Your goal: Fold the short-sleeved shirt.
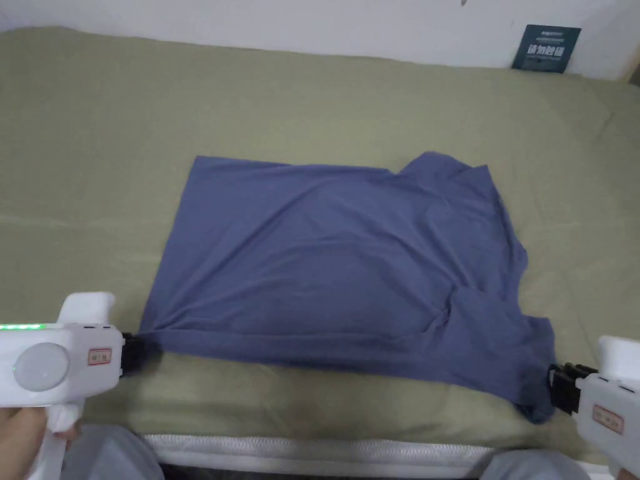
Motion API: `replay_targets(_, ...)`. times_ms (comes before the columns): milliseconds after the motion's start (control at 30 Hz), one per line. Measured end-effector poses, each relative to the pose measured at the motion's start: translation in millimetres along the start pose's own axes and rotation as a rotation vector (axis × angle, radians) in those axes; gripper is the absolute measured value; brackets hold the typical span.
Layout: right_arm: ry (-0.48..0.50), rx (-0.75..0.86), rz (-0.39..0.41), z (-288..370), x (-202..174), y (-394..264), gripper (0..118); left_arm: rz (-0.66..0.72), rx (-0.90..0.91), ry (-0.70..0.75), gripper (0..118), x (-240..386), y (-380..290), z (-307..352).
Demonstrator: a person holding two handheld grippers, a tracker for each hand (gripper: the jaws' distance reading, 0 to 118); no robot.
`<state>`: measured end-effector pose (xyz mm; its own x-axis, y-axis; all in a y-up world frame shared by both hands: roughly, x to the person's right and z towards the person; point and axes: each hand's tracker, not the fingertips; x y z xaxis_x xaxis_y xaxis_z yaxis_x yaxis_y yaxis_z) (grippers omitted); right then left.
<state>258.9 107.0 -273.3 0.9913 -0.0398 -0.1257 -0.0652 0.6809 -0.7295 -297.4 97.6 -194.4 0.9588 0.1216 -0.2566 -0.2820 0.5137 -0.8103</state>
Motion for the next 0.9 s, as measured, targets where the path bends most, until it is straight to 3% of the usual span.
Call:
replay_targets(33, -0.007, -0.002, -0.005, -1, 1, -1, 59, -0.006, 0.005, 0.007, 2, 3, -2, 3)
replay_targets(67, 0.006, -0.030, -0.010, -5, 3, 0, 110, -0.014, 0.005, 0.011, 2, 3, 1, 2)
replay_targets(100, 0.041, -0.092, -0.017, -11, 3, 0, 117, -0.014, 0.005, 0.011, 2, 4, 1, 3)
replay_targets(200, 0.012, -0.121, 0.006, -11, 2, 0, 93, -0.010, 0.008, 0.014, 2, 7, 3, 3)
replay_targets(233, 0.001, -0.152, 0.021, -13, 1, 0, 76, -0.008, 0.009, 0.015, 2, 9, 4, 3)
replay_targets(267, 0.020, -0.142, 0.017, -12, 1, -1, 47, -0.007, 0.009, 0.016, 2, 11, 3, 4)
replay_targets(300, 0.022, -0.147, 0.018, -19, 2, -7, 35, -0.006, 0.008, 0.017, 2, 13, 3, 4)
replay_targets(333, 0.028, -0.156, 0.020, -21, 3, -10, 35, -0.002, 0.009, 0.017, 2, 9, 6, 2)
replay_targets(367, 0.041, -0.159, 0.013, -21, 4, -10, 6, 0.000, 0.008, 0.013, 2, 9, 7, 2)
replay_targets(567, 0.043, -0.042, -0.005, -3, 6, 28, 5, -0.003, 0.050, 0.007, 2, 13, 32, 10)
replay_targets(900, -0.011, 0.043, 0.125, -51, -23, 156, 5, -0.079, 0.132, 0.013, 2, 22, 155, -20)
